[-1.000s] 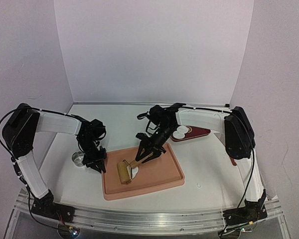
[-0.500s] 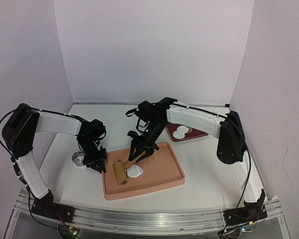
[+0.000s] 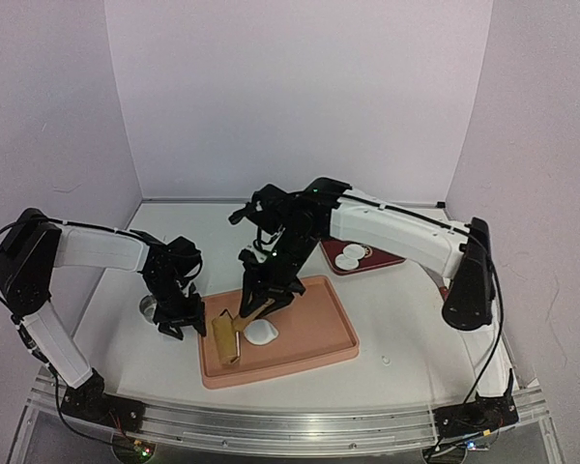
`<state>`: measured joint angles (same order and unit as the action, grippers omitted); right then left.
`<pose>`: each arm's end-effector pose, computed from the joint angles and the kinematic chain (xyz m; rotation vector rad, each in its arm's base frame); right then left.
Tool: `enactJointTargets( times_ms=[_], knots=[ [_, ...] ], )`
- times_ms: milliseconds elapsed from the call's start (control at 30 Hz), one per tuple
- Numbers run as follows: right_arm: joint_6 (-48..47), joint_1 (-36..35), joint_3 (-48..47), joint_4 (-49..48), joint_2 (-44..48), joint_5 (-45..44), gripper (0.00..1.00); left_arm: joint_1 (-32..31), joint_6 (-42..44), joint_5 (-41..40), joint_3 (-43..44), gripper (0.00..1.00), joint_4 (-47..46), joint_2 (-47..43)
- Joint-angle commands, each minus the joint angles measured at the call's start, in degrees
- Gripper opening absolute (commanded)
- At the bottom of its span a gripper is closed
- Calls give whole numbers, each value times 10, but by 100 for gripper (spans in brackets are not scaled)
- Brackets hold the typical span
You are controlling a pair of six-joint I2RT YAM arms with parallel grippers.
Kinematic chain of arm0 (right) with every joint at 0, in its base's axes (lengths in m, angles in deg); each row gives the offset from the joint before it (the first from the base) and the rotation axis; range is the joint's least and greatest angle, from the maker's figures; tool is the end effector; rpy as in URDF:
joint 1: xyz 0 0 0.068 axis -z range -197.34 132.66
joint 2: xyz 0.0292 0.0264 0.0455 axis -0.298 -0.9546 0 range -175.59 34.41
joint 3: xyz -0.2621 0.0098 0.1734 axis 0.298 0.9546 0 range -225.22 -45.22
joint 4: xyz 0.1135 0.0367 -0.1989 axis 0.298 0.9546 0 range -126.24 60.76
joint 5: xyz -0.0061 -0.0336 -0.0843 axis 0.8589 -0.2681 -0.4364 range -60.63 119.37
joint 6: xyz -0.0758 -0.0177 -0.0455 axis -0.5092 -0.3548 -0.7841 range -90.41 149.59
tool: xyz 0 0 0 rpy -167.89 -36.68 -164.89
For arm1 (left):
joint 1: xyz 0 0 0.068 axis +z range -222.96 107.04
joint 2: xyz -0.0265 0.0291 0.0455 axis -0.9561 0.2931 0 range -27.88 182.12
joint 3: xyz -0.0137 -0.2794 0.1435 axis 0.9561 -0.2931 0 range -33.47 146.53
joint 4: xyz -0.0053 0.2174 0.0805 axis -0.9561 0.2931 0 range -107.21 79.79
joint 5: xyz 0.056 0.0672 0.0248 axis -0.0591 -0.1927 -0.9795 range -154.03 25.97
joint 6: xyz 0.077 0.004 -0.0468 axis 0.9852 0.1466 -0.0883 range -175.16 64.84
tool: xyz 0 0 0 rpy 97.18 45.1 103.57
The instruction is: Roll out the dumpling wrappers from the dough
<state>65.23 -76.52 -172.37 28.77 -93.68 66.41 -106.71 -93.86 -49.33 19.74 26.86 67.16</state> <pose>0.2040 0.4370 0.2852 0.7528 -2.6516 -1.0543 0.2021 -0.1597 0.1701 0.1167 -3.0217 0.3782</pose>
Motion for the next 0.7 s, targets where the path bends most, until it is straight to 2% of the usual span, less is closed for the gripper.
enactJointTargets(
  times_ms=[0, 167, 367, 433, 500, 600, 667],
  knots=[
    [70, 21, 71, -20, 124, -127, 0, -3, 50, -65, 48, 63, 59, -18],
    [130, 48, 183, -19, 232, -198, 0, -3, 146, -101, 161, 69, 99, 27],
    [159, 53, 239, -20, 268, -215, 0, -2, 262, -104, 252, 68, 102, 122],
    [164, 53, 245, -20, 272, -216, 0, -2, 286, -92, 278, 66, 104, 155],
    [166, 53, 246, -20, 276, -218, 0, -2, 311, -80, 309, 59, 105, 210],
    [167, 53, 247, -19, 278, -214, 0, -1, 320, -76, 325, 56, 86, 244],
    [169, 53, 246, -19, 279, -211, 0, -1, 322, -77, 347, 48, 97, 264]
  ],
)
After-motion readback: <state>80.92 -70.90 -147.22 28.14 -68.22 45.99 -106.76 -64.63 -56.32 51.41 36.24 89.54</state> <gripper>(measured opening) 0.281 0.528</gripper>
